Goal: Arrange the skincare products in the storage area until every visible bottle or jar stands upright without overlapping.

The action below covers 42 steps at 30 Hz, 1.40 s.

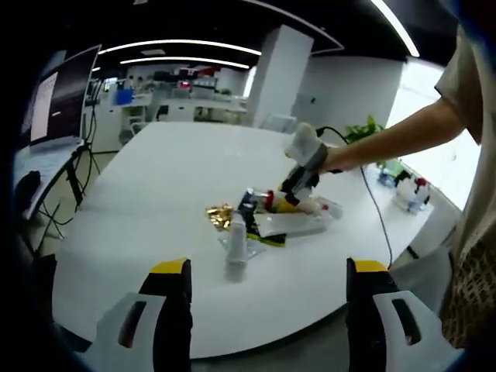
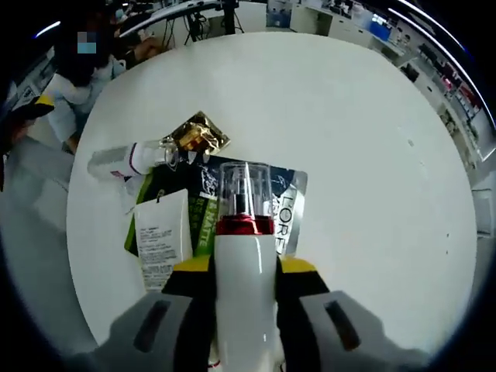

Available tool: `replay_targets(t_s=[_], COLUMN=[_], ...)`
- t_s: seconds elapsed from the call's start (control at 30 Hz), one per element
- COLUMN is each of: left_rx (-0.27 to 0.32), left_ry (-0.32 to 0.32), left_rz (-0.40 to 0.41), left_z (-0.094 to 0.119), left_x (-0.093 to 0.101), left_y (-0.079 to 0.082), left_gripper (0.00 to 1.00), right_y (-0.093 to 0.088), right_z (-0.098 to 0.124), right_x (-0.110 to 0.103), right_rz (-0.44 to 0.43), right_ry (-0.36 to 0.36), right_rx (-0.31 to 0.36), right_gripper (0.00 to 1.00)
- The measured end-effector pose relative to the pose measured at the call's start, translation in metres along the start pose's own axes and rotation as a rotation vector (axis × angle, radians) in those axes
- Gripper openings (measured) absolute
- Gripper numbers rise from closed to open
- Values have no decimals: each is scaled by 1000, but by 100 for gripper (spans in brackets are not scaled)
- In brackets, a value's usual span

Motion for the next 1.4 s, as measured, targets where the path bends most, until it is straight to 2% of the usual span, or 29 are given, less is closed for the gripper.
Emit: replay_targets(t_s=[0.2, 0.3, 0.5, 0.63, 0.8, 0.9, 1.1, 1.23, 1.4], left_rx=[1, 5, 9, 14, 26, 30, 62, 67, 56], left_ry=[1, -3, -13, -17, -26, -38, -58, -65, -80], left_rz=[-7, -11, -18, -18, -10, -8, 48, 60, 38], left_z=[0, 1, 1, 2, 4, 5, 9, 10, 10], left_x=[0, 0, 1, 1, 1, 2, 0, 2, 7], left_y=[-1, -1, -2, -2, 0, 0, 4, 5, 3], left_gripper=[79, 78, 77, 77, 77, 77, 77, 76, 76], right_y=[-2, 4, 4, -1, -6, -6, -9, -16, -23], right_z=[6, 21, 50, 65, 86, 101, 130, 145, 159], right_x=[0, 5, 15, 18, 14, 7, -15, -31, -52], right_rz=[-29, -125, -276, -369, -436, -474, -560, -583, -588], right_ry=[0, 13, 24, 33, 47, 67, 102, 107, 106], right_rx=[42, 133, 260, 323, 403, 460, 587, 636, 685], right_gripper=[28, 28, 28, 28, 28, 28, 28, 28, 28])
Point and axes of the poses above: the point that each gripper's makers call its tool centre point, and the gripper's own axes: z roughly backward along the fingers, x roughly to its right, y roughly out of its top, the point moved 2 cm from there along z, roughly backward along the fingers, and after that the axes turned 7 degrees about -x, right-handed, at the moved point
